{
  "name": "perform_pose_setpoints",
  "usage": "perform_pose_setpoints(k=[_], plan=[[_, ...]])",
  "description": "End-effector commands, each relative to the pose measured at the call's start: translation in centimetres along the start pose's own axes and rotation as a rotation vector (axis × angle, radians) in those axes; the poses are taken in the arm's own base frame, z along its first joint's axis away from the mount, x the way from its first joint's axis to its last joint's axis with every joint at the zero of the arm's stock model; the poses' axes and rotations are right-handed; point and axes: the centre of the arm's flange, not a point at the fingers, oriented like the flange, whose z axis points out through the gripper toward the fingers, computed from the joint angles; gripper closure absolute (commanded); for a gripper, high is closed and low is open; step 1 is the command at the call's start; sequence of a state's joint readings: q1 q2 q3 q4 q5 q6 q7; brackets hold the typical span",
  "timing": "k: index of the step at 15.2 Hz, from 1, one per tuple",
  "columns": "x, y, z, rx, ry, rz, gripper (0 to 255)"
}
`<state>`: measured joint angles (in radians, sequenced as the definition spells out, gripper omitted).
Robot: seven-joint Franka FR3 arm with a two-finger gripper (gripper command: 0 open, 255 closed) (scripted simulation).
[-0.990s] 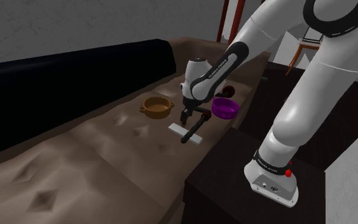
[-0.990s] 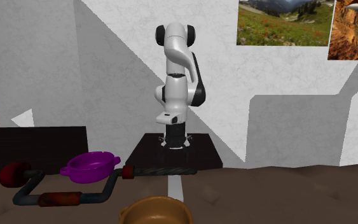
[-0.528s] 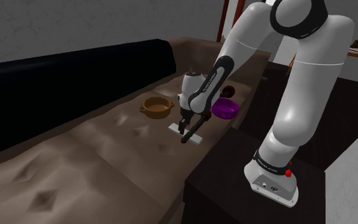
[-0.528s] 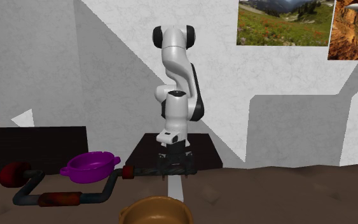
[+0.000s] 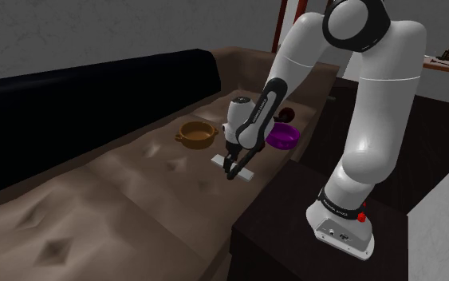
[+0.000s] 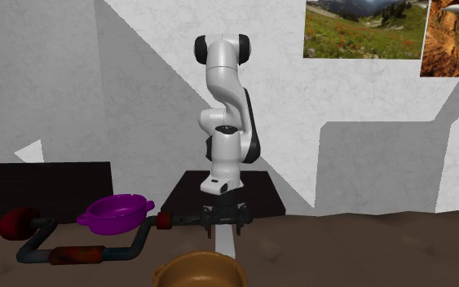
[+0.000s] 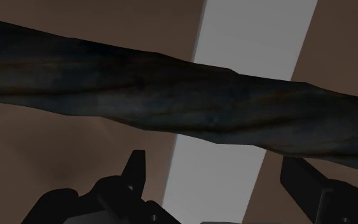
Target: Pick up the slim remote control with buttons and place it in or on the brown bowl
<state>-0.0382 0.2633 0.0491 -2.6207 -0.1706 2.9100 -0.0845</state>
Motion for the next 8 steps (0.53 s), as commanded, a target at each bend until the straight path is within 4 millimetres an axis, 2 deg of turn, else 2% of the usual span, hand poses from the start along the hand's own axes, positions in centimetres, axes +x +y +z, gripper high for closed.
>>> perform_pose_setpoints(k=[1, 4, 5, 8], plan=[[0.01, -0.01, 0.05, 0.0, 0.0, 0.0, 0], [0.01, -0.01, 0.04, 0.0, 0.0, 0.0, 0], [0.01, -0.01, 0.04, 0.0, 0.0, 0.0, 255], [0.01, -0.01, 0.04, 0.0, 0.0, 0.0, 255]])
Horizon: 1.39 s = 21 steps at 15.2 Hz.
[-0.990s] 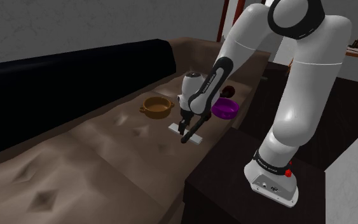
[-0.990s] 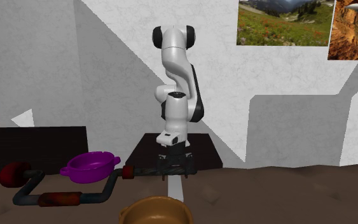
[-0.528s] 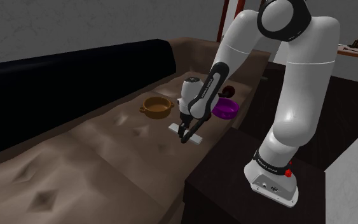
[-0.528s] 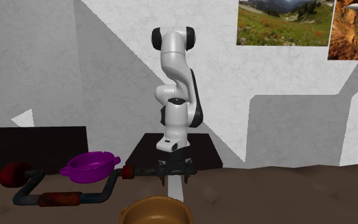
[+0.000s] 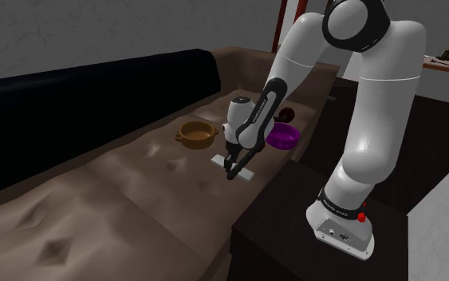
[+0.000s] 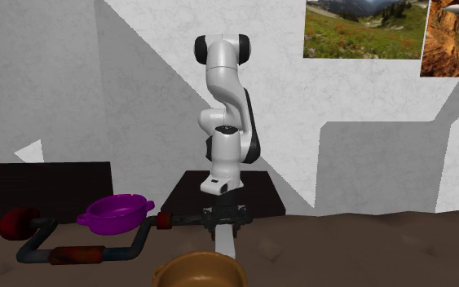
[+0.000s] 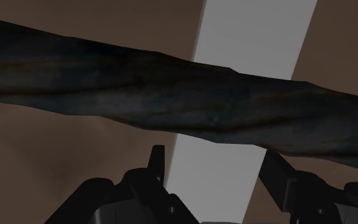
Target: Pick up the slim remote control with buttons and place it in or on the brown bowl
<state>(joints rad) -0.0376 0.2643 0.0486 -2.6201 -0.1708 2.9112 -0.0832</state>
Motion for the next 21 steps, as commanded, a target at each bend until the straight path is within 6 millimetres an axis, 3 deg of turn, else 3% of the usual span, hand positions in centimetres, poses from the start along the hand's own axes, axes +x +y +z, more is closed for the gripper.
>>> perform_pose_setpoints(k=[1, 6, 21], plan=[[0.0, 0.0, 0.0, 0.0, -0.001, -0.001, 255], [0.0, 0.0, 0.0, 0.0, -0.001, -0.001, 255], [0.2, 0.3, -7.9, 0.0, -0.001, -0.001, 255]])
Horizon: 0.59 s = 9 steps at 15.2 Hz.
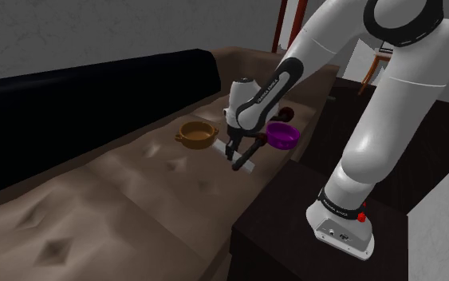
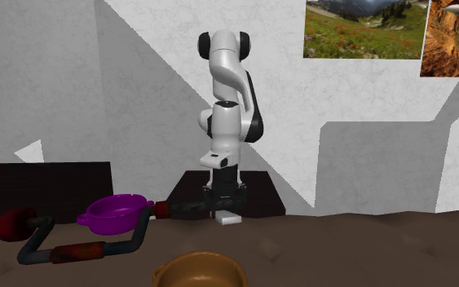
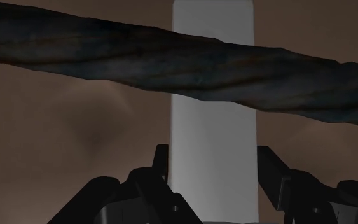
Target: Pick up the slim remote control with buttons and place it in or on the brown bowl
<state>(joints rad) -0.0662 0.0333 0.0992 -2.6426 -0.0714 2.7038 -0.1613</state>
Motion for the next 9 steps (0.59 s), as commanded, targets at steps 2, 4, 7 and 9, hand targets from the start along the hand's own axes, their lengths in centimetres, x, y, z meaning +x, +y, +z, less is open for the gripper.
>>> perform_pose_setpoints(k=[2, 4, 7, 9], plan=[[0.0, 0.1, -1.5, 0.0, 0.0, 0.0, 255], [0.0, 0.1, -2.6, 0.0, 0.0, 0.0, 255], [0.1, 0.2, -4.2, 0.0, 0.0, 0.0, 255], [0.1, 0.2, -5.2, 0.0, 0.0, 0.0, 255]])
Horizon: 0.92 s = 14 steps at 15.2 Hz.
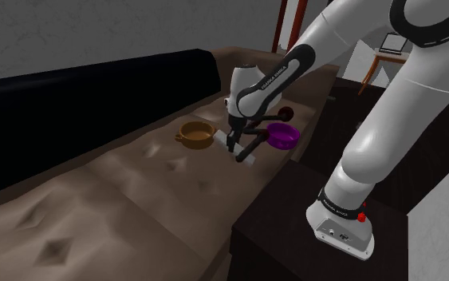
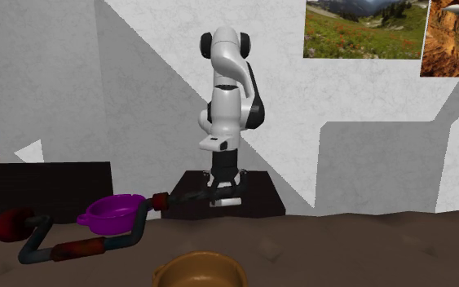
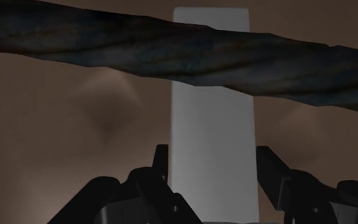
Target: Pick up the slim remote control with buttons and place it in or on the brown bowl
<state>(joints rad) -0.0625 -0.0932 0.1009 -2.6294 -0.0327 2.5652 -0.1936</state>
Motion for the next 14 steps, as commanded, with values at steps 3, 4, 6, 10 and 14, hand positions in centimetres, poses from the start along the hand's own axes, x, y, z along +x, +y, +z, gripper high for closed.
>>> perform_pose_setpoints(k=[3, 4, 6, 10, 14], plan=[[0.0, 0.0, -2.2, 0.0, 0.0, 0.0, 255], [0.0, 0.1, -2.7, 0.0, 0.0, 0.0, 255], [0.1, 0.1, -3.8, 0.0, 0.0, 0.0, 255], [3.7, 1.6, -4.2, 0.0, 0.0, 0.0, 255], [8.6, 3.7, -4.2, 0.0, 0.0, 0.0, 255]])
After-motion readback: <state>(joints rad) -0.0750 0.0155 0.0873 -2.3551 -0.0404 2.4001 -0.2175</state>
